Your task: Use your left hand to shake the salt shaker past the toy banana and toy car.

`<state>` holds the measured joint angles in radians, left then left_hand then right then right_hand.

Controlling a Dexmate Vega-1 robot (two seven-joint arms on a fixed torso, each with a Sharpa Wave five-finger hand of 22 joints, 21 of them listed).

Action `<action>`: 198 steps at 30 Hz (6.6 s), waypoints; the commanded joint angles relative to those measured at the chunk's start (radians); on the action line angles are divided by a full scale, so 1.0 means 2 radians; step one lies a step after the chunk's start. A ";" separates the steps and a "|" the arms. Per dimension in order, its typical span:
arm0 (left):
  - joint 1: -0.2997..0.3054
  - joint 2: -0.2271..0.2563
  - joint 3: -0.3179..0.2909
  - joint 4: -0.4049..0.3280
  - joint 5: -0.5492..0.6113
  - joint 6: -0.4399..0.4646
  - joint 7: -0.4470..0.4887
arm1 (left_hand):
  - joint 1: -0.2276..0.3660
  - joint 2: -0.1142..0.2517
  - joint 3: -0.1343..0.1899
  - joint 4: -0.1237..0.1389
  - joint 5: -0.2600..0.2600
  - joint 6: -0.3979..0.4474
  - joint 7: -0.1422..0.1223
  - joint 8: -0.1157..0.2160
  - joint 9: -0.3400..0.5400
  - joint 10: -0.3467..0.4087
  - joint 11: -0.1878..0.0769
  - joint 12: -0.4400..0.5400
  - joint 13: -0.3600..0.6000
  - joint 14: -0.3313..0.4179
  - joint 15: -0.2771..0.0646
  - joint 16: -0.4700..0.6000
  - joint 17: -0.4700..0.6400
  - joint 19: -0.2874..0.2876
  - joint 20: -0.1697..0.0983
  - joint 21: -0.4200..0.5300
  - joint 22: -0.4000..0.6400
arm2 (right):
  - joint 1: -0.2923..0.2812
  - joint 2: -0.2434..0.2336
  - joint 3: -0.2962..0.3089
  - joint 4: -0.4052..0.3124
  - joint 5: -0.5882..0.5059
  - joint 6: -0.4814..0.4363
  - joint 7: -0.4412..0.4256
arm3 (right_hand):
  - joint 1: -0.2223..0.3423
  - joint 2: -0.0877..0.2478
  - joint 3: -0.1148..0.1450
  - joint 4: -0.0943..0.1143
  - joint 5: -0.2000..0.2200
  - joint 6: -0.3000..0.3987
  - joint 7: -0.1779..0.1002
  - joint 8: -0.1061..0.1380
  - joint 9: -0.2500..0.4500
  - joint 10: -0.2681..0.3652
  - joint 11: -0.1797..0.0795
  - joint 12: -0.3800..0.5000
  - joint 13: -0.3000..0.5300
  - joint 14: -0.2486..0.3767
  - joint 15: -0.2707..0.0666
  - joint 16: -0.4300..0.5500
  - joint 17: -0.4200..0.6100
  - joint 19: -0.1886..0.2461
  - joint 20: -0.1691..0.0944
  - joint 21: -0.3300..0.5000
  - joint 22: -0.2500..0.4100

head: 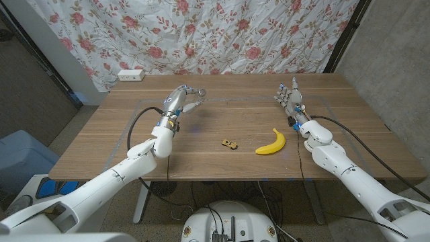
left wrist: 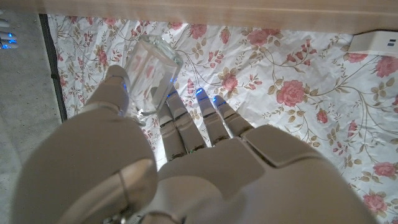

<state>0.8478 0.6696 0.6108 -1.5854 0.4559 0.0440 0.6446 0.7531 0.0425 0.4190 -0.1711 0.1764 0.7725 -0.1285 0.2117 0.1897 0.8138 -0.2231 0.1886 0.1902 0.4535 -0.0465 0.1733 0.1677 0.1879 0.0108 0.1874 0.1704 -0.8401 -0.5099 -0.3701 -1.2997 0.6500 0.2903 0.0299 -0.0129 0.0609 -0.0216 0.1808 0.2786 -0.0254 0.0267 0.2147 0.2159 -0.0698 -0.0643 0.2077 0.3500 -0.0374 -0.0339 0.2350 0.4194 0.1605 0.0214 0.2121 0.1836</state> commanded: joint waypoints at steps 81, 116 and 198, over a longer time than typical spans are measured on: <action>0.037 -0.026 -0.004 -0.010 -0.172 0.044 -0.100 | -0.019 0.009 -0.001 0.002 0.000 -0.040 0.001 -0.014 -0.002 -0.062 0.002 -0.007 -0.002 -0.053 -0.035 0.001 0.000 -0.033 0.007 -0.002 0.001 | 0.000 0.000 0.000 0.000 0.000 0.000 0.000 | -0.003 0.050 -0.001 0.003 0.003 0.000 0.005 0.002 0.002 -0.004 0.000 0.003 0.002 -0.003 -0.018 0.002 0.003 0.004 0.000 0.003 0.003; 0.012 -0.019 0.004 0.013 -0.199 0.026 -0.148 | -0.019 -0.046 -0.019 0.001 0.004 -0.175 0.028 -0.016 -0.003 -0.196 0.030 -0.007 -0.004 -0.114 -0.004 -0.001 0.001 -0.077 0.017 -0.004 0.000 | 0.000 0.000 0.000 0.000 0.000 0.000 0.000 | -0.003 0.050 -0.001 0.003 0.003 0.000 0.004 0.002 0.002 -0.003 -0.001 0.004 0.002 -0.003 -0.017 0.002 0.003 0.003 0.000 0.003 0.003; -0.011 -0.058 -0.066 0.148 -0.387 -0.191 -0.265 | -0.138 -0.044 -0.049 0.023 -0.001 -0.333 0.083 -0.012 -0.007 -0.377 0.112 0.000 -0.008 -0.264 0.024 0.005 0.000 -0.154 -0.050 0.006 -0.002 | 0.000 0.000 0.000 0.000 0.000 0.000 0.000 | -0.003 0.050 -0.001 0.003 0.003 0.000 0.004 0.002 0.002 -0.003 -0.001 0.004 0.002 -0.003 -0.017 0.002 0.003 0.003 0.000 0.003 0.003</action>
<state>0.8284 0.5777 0.4949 -1.3092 -0.2739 -0.3237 0.1168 0.4869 -0.0474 0.3160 -0.1301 0.1769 0.1004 0.0287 0.1817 0.1720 0.0553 -0.0070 0.1781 0.1723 -0.0762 -0.0015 0.1781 0.1680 -0.1311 -0.0340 0.1937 0.1653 -0.8393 -0.5095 -0.3702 -1.2984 0.6500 0.2909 0.0308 -0.0129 0.0609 -0.0216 0.1808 0.2786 -0.0254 0.0267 0.2147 0.2159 -0.0698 -0.0643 0.2077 0.3500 -0.0374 -0.0339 0.2350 0.4194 0.1605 0.0214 0.2121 0.1836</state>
